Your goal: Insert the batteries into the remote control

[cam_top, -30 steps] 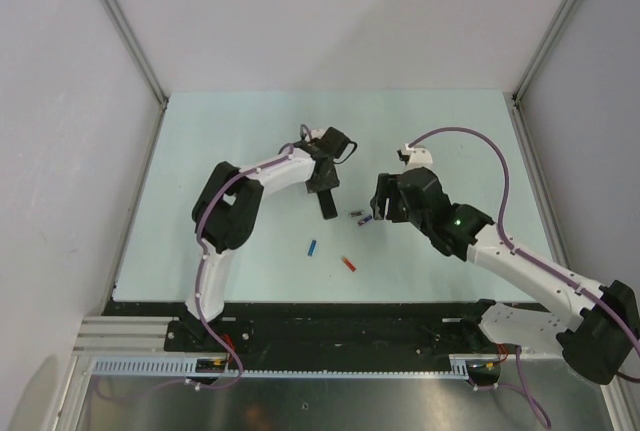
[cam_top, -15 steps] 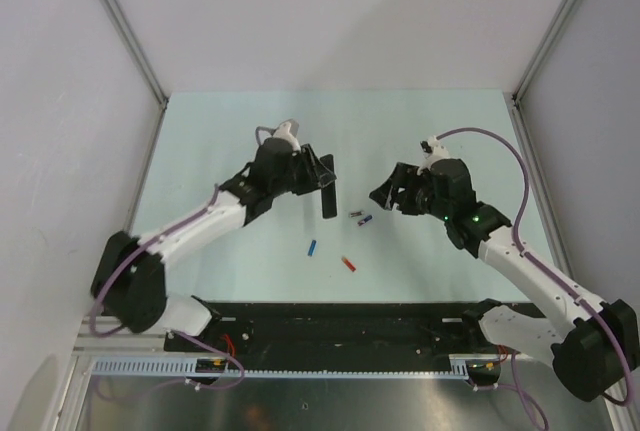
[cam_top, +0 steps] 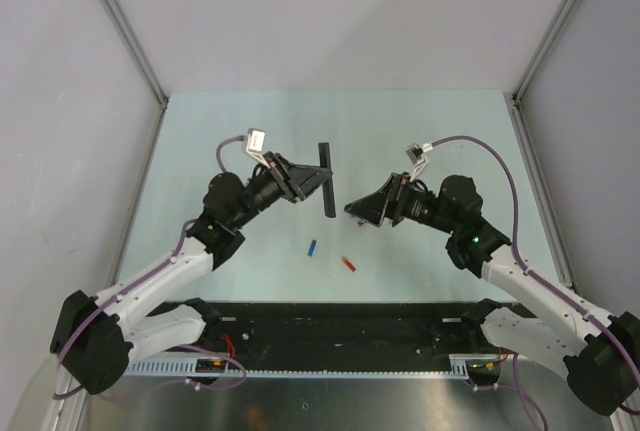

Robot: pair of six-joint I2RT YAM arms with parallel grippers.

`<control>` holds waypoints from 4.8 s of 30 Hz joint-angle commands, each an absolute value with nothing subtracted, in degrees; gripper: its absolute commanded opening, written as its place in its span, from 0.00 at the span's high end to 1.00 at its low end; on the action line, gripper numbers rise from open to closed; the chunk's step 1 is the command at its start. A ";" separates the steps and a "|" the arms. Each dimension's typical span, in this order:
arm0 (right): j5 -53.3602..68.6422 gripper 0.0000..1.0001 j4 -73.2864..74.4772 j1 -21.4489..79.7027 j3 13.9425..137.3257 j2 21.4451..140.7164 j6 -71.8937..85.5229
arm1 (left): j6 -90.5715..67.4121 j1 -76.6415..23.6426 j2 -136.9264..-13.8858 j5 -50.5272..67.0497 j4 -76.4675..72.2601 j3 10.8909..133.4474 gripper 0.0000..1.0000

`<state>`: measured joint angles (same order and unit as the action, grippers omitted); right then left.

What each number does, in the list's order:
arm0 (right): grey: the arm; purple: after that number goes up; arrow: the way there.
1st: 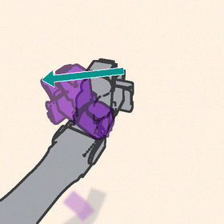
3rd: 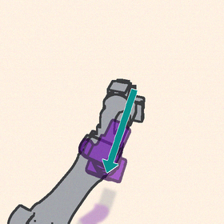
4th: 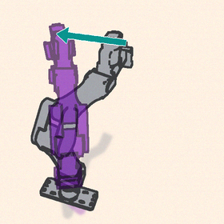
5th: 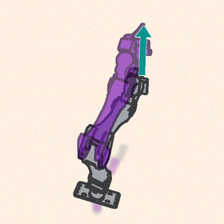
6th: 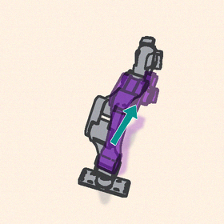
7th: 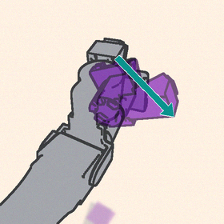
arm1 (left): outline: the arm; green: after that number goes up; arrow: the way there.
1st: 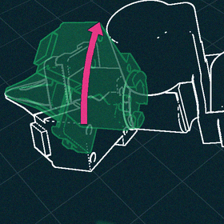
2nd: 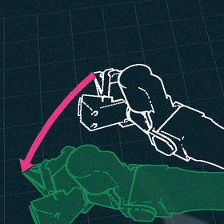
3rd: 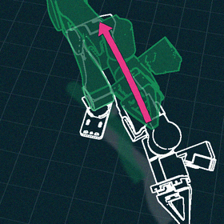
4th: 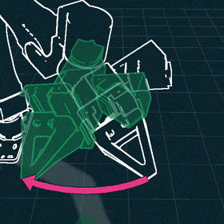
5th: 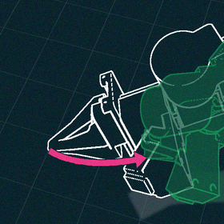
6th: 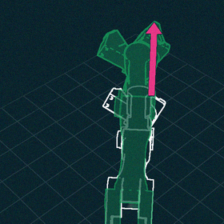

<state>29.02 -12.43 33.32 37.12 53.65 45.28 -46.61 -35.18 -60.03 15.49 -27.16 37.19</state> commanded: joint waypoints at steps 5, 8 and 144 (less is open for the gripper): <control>28.83 0.14 -24.16 38.67 37.27 55.54 47.99 | -55.10 -35.07 -58.27 19.07 -43.05 36.56 1.00; 28.74 0.14 -26.71 39.37 37.27 55.55 48.51 | -57.04 -34.98 -58.71 19.86 -44.82 36.39 1.00; -30.32 0.00 25.06 68.12 63.11 62.15 22.32 | -50.71 -37.80 -59.07 3.08 -28.30 35.16 1.00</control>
<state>-27.99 25.87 67.92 61.43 66.76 20.91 -51.92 -40.45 -61.34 5.19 -26.30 35.38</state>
